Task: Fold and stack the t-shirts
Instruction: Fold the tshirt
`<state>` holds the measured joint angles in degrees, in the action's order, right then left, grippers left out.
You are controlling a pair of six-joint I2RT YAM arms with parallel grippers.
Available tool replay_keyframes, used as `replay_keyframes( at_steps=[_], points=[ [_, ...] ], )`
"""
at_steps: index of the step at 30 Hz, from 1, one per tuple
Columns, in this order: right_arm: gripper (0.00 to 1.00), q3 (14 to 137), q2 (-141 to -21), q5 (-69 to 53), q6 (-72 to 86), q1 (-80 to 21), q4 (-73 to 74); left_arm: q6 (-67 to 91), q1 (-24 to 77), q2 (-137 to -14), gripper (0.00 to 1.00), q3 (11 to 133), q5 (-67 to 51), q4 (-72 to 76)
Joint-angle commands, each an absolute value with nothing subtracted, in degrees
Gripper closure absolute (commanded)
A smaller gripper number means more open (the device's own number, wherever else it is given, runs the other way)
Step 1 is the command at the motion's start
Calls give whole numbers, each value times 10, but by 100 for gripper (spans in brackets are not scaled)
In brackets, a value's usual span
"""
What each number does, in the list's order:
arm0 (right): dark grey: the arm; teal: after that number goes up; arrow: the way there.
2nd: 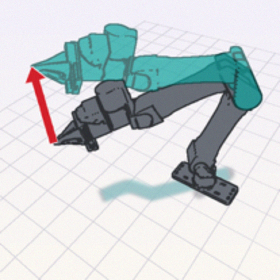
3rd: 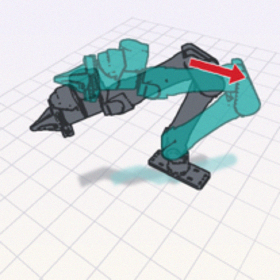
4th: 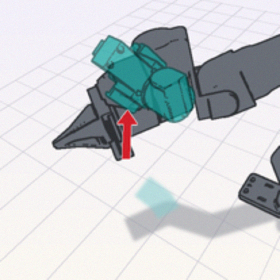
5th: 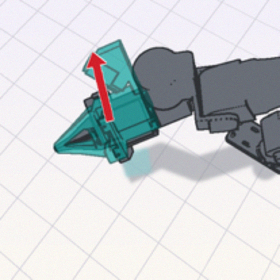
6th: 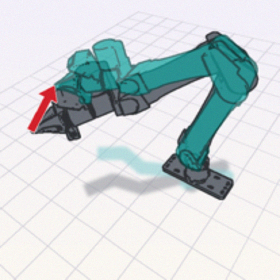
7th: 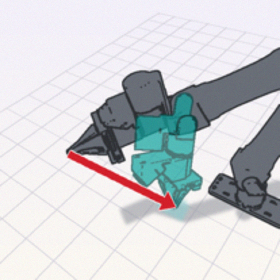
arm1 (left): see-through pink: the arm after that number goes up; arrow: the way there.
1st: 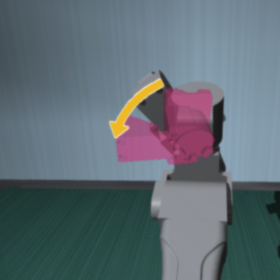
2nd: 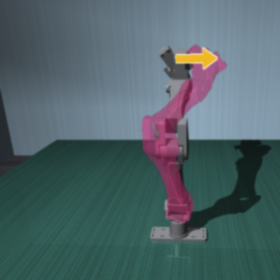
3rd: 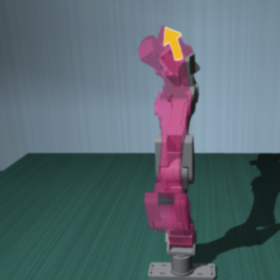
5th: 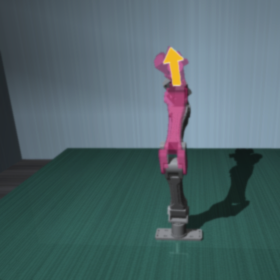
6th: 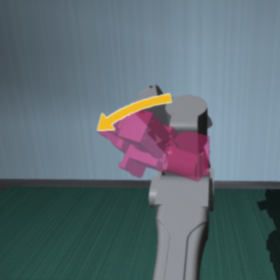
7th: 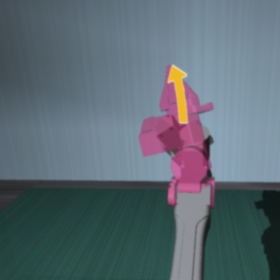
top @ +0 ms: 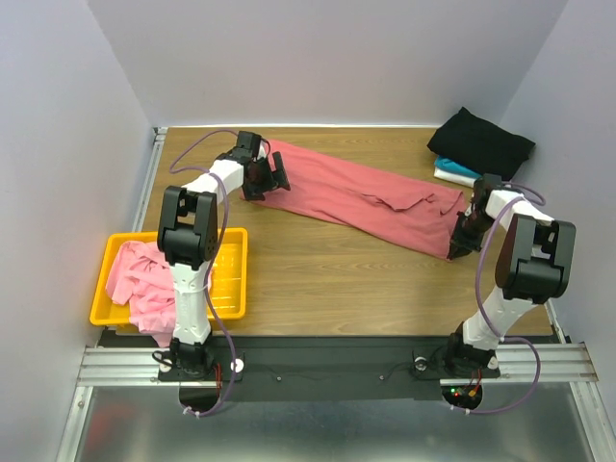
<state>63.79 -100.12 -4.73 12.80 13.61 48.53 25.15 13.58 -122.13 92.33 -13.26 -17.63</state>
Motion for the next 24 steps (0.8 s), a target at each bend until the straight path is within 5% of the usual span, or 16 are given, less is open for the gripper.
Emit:
replay_keyframes(
  at_steps=[1, 24],
  points=[
    [95, 686, -1011, -40, 117, 142, 475, 220, 121, -1237, 1, 943, -111, -203],
    [98, 839, -1087, 7, 101, 191, 530, 156, 117, -1245, 1, 929, -110, -194]
  ],
)
